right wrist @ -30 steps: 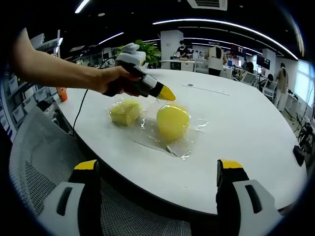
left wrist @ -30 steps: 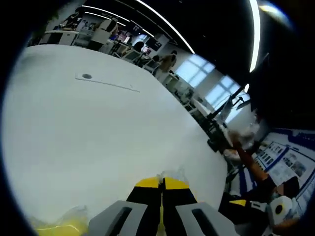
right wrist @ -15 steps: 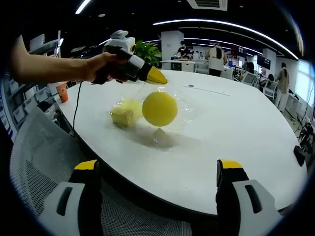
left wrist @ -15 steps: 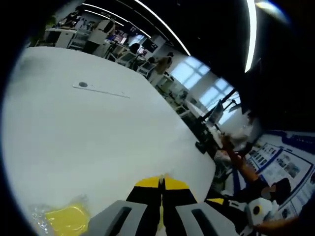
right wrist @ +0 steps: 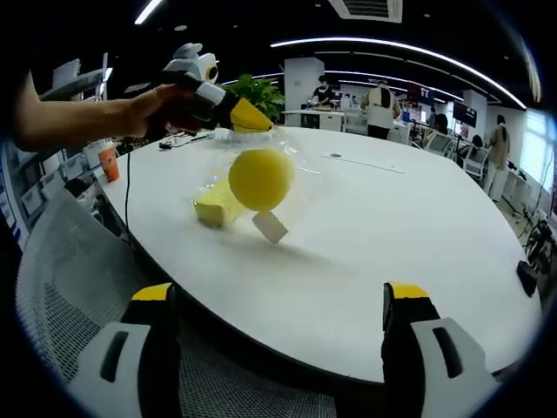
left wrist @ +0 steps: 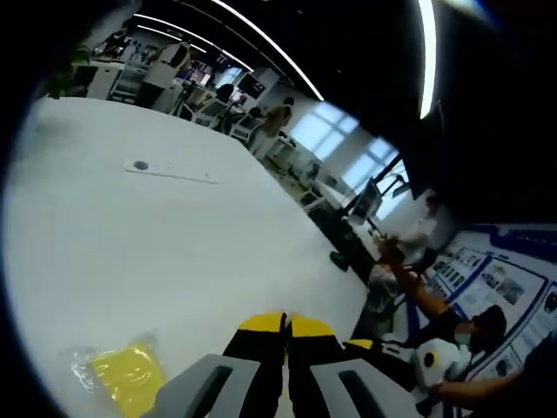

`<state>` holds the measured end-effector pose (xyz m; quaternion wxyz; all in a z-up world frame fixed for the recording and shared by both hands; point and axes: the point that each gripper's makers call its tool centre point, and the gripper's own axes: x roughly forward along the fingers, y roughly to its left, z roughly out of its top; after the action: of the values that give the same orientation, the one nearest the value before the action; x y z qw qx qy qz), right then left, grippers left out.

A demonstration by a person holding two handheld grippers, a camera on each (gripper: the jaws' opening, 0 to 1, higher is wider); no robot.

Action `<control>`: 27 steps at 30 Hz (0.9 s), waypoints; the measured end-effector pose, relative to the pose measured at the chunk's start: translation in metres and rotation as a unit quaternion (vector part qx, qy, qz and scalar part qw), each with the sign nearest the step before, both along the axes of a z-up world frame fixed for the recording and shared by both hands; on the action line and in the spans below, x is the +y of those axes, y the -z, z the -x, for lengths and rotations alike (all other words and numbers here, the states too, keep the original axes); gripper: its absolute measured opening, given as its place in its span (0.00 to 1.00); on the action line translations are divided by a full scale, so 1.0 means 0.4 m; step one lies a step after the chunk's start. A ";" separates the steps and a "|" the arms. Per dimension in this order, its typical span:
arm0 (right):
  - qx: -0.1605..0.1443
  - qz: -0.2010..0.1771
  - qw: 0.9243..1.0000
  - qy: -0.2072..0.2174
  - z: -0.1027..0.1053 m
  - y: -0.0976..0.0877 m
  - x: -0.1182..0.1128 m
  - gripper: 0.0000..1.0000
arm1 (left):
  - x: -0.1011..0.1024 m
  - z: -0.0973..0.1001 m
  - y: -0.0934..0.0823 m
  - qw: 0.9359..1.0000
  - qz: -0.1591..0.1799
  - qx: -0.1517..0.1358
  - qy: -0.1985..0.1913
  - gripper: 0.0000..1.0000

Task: Compare the silicone blocks by pressing each to a similar depth, holding the contact briefly, and releasing to observe deformation and rebound differences across the visible hardness samples.

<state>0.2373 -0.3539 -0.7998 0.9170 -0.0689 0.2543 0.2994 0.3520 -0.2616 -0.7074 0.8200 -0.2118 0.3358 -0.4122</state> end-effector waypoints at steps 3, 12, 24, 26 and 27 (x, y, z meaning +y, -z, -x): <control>0.003 -0.001 1.000 0.002 0.002 0.000 -0.002 0.90 | 0.011 0.016 -0.011 1.000 -0.003 -0.004 -0.001 0.00; 0.011 -0.029 0.999 0.008 0.002 -0.008 -0.004 0.90 | 0.016 0.078 -0.075 1.000 0.012 -0.015 0.010 0.00; -0.006 -0.060 0.998 0.008 0.003 -0.048 -0.005 0.84 | 0.008 0.153 -0.122 0.999 0.023 -0.022 0.038 0.00; 0.002 -0.083 0.997 0.001 0.008 -0.052 0.006 0.82 | 0.008 0.163 -0.124 0.998 0.022 -0.024 0.046 0.00; 0.010 -0.096 0.995 -0.002 0.011 -0.054 0.011 0.81 | 0.008 0.168 -0.125 0.998 0.023 -0.023 0.050 0.00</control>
<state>0.2328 -0.3494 -0.7783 0.9162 0.0217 0.2331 0.3251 0.2847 -0.2586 -0.6575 0.8011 -0.2041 0.3169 -0.4650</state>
